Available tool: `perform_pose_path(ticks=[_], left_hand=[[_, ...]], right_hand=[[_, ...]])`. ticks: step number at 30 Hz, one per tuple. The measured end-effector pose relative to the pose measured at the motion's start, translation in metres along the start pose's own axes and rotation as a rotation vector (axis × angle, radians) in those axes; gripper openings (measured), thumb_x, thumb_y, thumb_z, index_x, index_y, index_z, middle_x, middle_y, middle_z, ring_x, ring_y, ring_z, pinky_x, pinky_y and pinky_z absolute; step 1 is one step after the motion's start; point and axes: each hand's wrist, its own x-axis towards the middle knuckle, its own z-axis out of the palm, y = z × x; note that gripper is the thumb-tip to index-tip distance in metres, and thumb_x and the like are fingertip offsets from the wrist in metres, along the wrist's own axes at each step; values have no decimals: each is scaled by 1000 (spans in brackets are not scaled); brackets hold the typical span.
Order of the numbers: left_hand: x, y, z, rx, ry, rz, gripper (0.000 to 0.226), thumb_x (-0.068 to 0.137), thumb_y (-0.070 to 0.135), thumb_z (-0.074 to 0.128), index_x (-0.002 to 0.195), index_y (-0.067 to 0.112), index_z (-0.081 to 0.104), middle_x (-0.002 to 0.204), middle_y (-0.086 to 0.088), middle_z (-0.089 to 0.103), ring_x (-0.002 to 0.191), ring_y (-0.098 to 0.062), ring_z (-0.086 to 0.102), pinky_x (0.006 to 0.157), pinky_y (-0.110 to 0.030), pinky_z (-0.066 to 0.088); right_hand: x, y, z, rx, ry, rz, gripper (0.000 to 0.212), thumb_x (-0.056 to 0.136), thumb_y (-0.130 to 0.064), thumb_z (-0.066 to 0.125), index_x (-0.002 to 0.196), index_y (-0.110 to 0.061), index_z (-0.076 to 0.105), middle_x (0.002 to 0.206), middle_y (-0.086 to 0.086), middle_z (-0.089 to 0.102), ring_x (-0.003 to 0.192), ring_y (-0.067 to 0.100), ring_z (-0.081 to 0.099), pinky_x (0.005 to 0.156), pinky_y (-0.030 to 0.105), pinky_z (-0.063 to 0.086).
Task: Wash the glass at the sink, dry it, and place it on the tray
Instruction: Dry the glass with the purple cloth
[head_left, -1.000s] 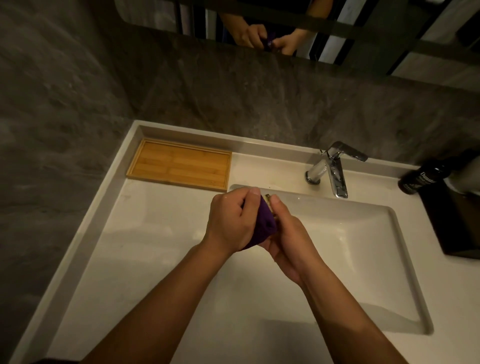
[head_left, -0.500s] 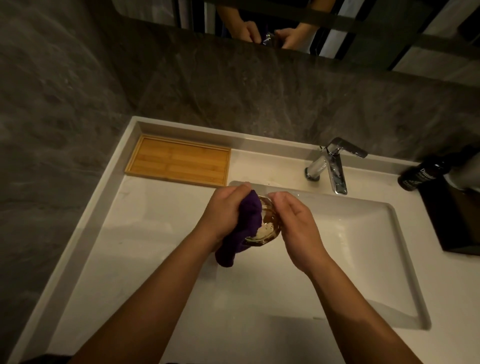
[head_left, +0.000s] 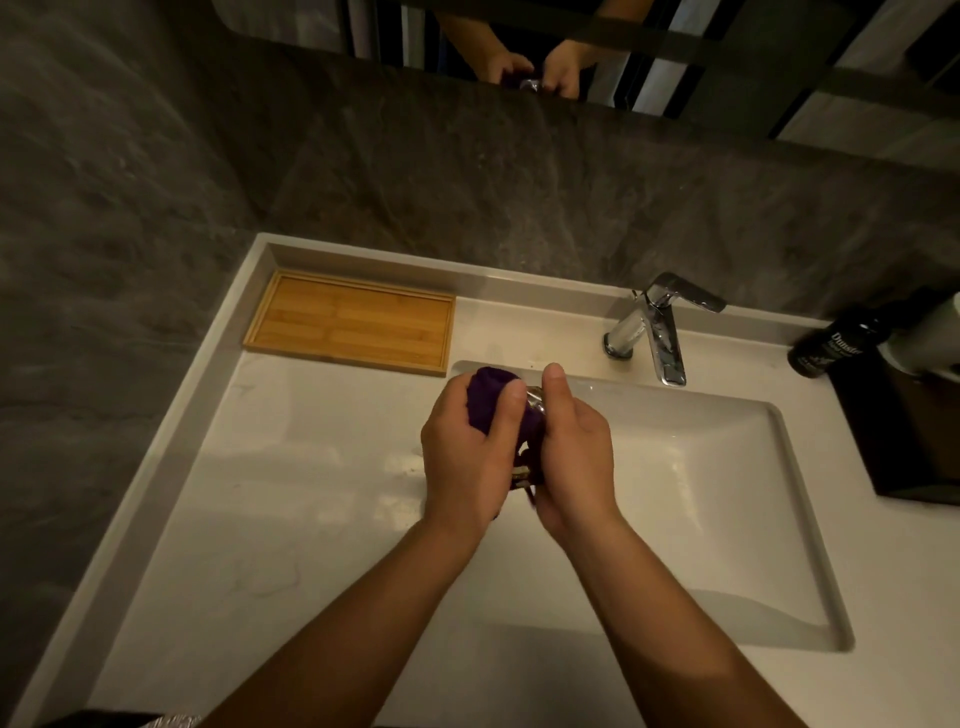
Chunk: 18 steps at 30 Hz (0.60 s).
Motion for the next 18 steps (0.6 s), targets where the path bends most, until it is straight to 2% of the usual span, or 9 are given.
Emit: perform_pose_path(ticks=[2, 4, 7, 9, 10, 12, 14, 16, 18], left_hand=[[-9, 5, 7, -144, 126, -60, 29, 96, 39, 64, 118, 20, 62, 103, 9, 71, 91, 6, 67, 69, -9, 52], [-9, 6, 6, -172, 149, -79, 34, 95, 41, 64, 120, 18, 61, 104, 8, 71, 92, 6, 66, 68, -9, 52], [12, 5, -8, 51, -70, -28, 25, 96, 43, 65, 110, 23, 64, 95, 10, 71, 83, 1, 67, 65, -11, 49], [28, 6, -17, 204, -286, -24, 27, 94, 48, 65, 109, 26, 63, 94, 11, 69, 83, -4, 67, 65, -15, 50], [32, 8, -18, 228, -334, -23, 28, 94, 49, 65, 110, 26, 63, 95, 9, 69, 83, -7, 67, 65, -16, 51], [27, 8, -11, 164, -248, 1, 30, 94, 47, 67, 110, 22, 66, 95, 7, 71, 84, -8, 68, 64, -14, 51], [11, 7, 2, -18, 13, -49, 33, 93, 44, 68, 113, 18, 68, 98, 4, 74, 88, -9, 70, 68, -12, 54], [-4, 7, 10, -161, 185, -121, 36, 95, 44, 66, 119, 17, 66, 104, 2, 74, 93, -10, 71, 74, -16, 59], [-3, 4, 7, -113, 146, -110, 32, 96, 45, 65, 114, 19, 67, 100, 4, 74, 90, -8, 70, 73, -16, 58]], right_hand=[[-6, 1, 7, 164, 44, 57, 54, 104, -50, 55, 103, -1, 76, 106, 36, 74, 98, 52, 73, 79, 45, 60], [-5, 3, 4, 210, 15, 89, 49, 107, -46, 51, 103, -5, 76, 104, 27, 79, 98, 45, 76, 82, 42, 63], [8, -5, -11, 11, -67, 60, 55, 106, -50, 49, 98, -1, 74, 94, 26, 73, 85, 43, 67, 75, 44, 56], [17, -12, -20, -174, -162, 48, 60, 105, -54, 48, 107, 0, 74, 103, 34, 74, 88, 48, 68, 80, 53, 57], [18, -16, -21, -213, -177, 37, 59, 106, -54, 48, 109, -2, 76, 104, 34, 74, 85, 43, 69, 77, 50, 55], [12, -19, -15, -122, -127, 46, 53, 107, -49, 50, 101, -4, 77, 86, 24, 71, 67, 25, 60, 63, 40, 47], [4, -15, -3, 75, -48, 97, 46, 106, -44, 54, 88, -9, 78, 76, 13, 68, 62, 20, 58, 60, 35, 47], [-1, -3, 3, 230, 15, 144, 44, 106, -43, 55, 91, -9, 78, 89, 18, 72, 79, 31, 66, 73, 40, 55], [-4, -2, -2, 195, 11, 160, 44, 108, -41, 51, 99, -5, 74, 100, 23, 64, 91, 34, 58, 77, 42, 50]])
